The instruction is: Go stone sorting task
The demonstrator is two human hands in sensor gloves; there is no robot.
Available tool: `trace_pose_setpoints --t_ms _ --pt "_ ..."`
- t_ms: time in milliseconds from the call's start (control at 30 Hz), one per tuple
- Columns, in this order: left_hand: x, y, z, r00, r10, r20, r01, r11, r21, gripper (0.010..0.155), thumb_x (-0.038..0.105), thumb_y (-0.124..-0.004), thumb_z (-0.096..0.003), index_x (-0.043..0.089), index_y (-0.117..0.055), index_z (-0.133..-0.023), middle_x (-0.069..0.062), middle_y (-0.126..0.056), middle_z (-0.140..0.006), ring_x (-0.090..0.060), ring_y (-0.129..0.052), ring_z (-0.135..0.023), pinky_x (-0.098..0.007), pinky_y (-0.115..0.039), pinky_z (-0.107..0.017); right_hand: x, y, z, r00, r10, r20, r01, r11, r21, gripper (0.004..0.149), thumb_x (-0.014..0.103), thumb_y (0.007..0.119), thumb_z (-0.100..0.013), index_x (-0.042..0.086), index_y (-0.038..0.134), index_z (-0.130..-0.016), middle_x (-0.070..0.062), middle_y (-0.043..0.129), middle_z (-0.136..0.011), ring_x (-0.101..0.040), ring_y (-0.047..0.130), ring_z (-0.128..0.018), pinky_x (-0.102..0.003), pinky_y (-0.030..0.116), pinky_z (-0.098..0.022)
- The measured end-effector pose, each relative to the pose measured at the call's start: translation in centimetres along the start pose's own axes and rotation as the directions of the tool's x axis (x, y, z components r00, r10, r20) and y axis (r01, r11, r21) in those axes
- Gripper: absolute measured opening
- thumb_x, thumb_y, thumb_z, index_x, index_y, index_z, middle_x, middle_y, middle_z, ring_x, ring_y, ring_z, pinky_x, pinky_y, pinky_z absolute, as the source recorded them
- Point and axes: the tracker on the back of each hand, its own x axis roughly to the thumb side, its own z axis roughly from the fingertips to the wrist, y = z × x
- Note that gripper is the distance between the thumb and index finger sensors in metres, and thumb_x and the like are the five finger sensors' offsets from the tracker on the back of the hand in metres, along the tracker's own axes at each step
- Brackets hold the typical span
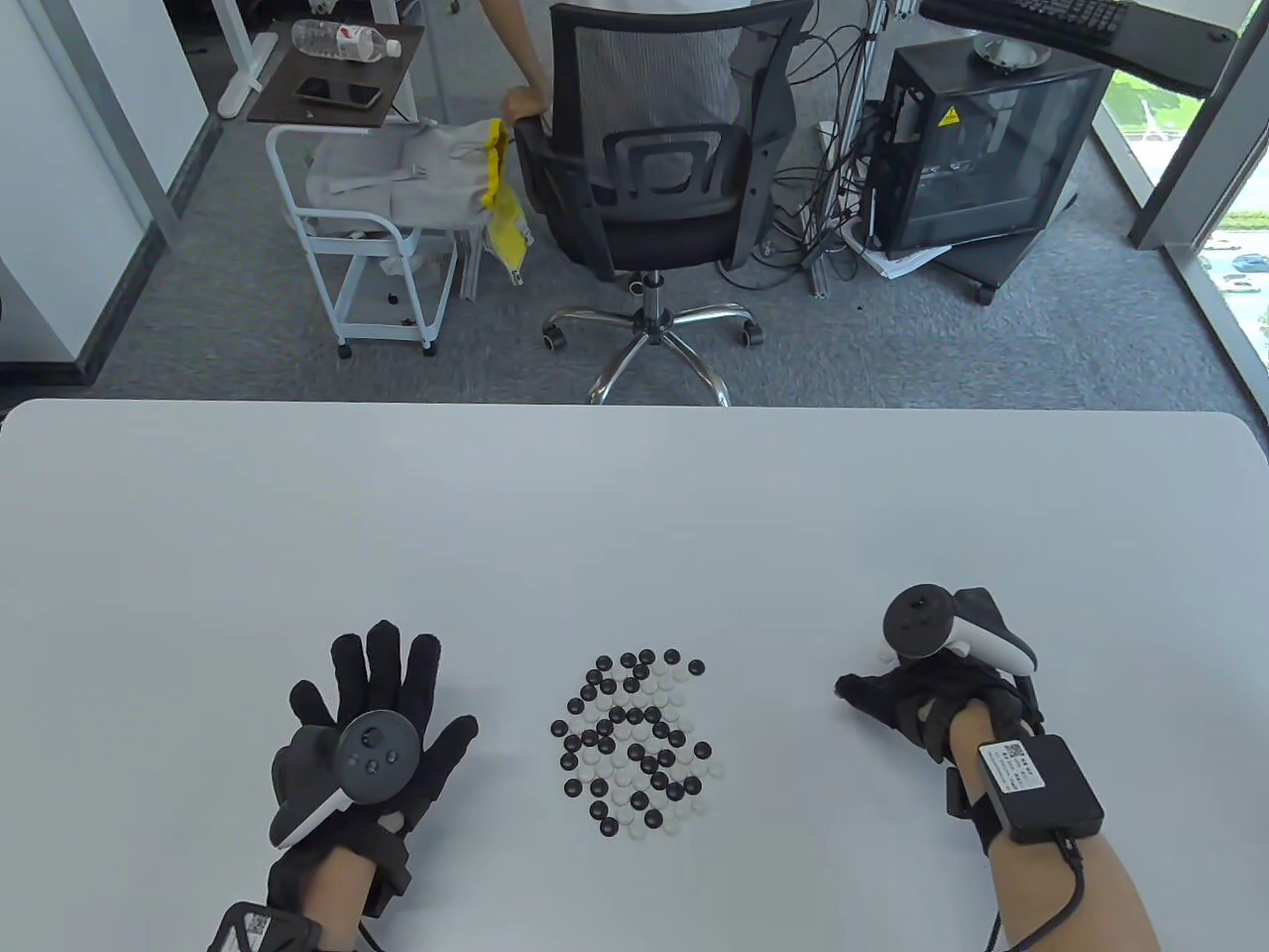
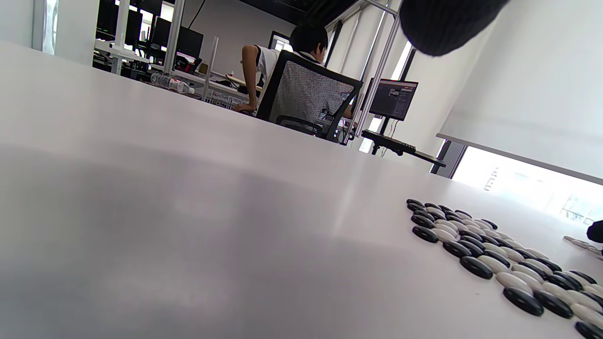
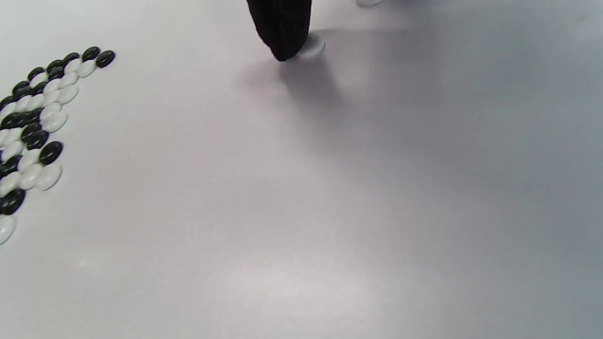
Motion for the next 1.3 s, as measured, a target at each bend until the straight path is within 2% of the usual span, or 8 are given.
trace_pose_setpoints --t_ms 133,300,500,733,867,1000,1133,1300 --pt "0.0 -0.1 -0.1 1.0 -0.004 0.0 0.004 1.0 -0.008 0.085 0.06 -0.059 -0.063 0.016 -0.015 -0.121 -0.03 -0.001 -0.123 -0.059 0.003 -0.106 -0.086 -0.006 -0.055 -2.9 -0.4 0.7 0.997 -0.049 -0.055 0.046 0.998 -0.042 0.068 0.05 0.051 -0.062 0.009 0.066 -0.113 -0.045 0.011 -0.114 -0.072 -0.001 -0.092 -0.094 0.016 -0.056" --pt "0.1 -0.2 -0.1 1.0 -0.008 0.0 0.008 1.0 -0.012 0.085 0.06 -0.058 -0.0629 0.016 -0.015 -0.121 -0.03 -0.001 -0.123 -0.059 0.002 -0.106 -0.086 -0.006 -0.055 -4.3 -0.3 0.7 0.997 -0.066 -0.049 0.063 0.995 -0.072 0.068 0.05 0.05 -0.062 0.01 0.061 -0.115 -0.044 0.008 -0.114 -0.072 -0.002 -0.093 -0.094 0.015 -0.057" --pt "0.0 0.0 0.0 1.0 0.002 -0.004 -0.002 1.0 -0.006 0.085 0.06 -0.059 -0.063 0.016 -0.015 -0.121 -0.031 -0.001 -0.123 -0.059 0.002 -0.106 -0.086 -0.006 -0.055 -4.8 -0.1 0.3 0.996 -0.074 -0.048 0.069 0.993 -0.095 0.069 0.051 0.05 -0.061 0.011 0.056 -0.116 -0.044 0.006 -0.113 -0.072 -0.003 -0.092 -0.094 0.015 -0.057" --pt "0.1 -0.2 -0.1 1.0 -0.005 -0.001 0.005 1.0 -0.015 0.085 0.06 -0.059 -0.0629 0.016 -0.015 -0.121 -0.031 -0.001 -0.123 -0.059 0.002 -0.106 -0.086 -0.006 -0.055 -3.9 -0.6 0.1 0.996 -0.077 -0.034 0.072 0.991 -0.114 0.07 0.05 0.05 -0.061 0.009 0.056 -0.117 -0.045 0.007 -0.113 -0.072 -0.002 -0.092 -0.094 0.016 -0.056" --pt "-0.1 -0.1 -0.1 1.0 0.003 -0.002 -0.003 1.0 -0.01 0.085 0.06 -0.059 -0.063 0.016 -0.015 -0.121 -0.03 -0.001 -0.123 -0.059 0.003 -0.106 -0.086 -0.006 -0.055 -1.4 -1.5 0.6 0.991 -0.116 0.07 0.125 0.982 -0.143 0.07 0.05 0.051 -0.061 0.006 0.062 -0.115 -0.046 0.01 -0.113 -0.073 -0.001 -0.092 -0.094 0.017 -0.056" --pt "-0.1 -0.1 -0.1 1.0 0.006 -0.006 -0.006 1.0 -0.01 0.084 0.06 -0.059 -0.0629 0.016 -0.015 -0.121 -0.03 -0.001 -0.123 -0.059 0.002 -0.106 -0.086 -0.006 -0.055 2.7 -1.4 0.9 0.989 0.004 0.148 0.012 0.994 -0.109 0.071 0.05 0.052 -0.062 0.004 0.069 -0.112 -0.046 0.013 -0.114 -0.073 0.0 -0.093 -0.094 0.018 -0.056" --pt "0.0 -0.1 0.0 1.0 -0.001 -0.003 0.0 1.0 -0.009 0.084 0.06 -0.059 -0.063 0.016 -0.015 -0.121 -0.03 -0.001 -0.123 -0.059 0.002 -0.106 -0.086 -0.006 -0.055 7.9 0.6 0.7 0.961 0.087 0.264 -0.091 0.996 0.006 0.07 0.05 0.052 -0.062 0.004 0.072 -0.11 -0.045 0.014 -0.115 -0.072 0.0 -0.093 -0.094 0.018 -0.057" --pt "-0.1 -0.1 0.0 1.0 0.001 -0.001 -0.001 1.0 -0.008 0.084 0.059 -0.059 -0.063 0.016 -0.015 -0.121 -0.03 -0.001 -0.123 -0.059 0.002 -0.106 -0.086 -0.006 -0.055 12.8 4.0 0.1 0.91 0.16 0.383 -0.21 0.973 0.092 0.069 0.05 0.052 -0.062 0.005 0.07 -0.111 -0.045 0.014 -0.115 -0.072 0.001 -0.093 -0.093 0.019 -0.057"
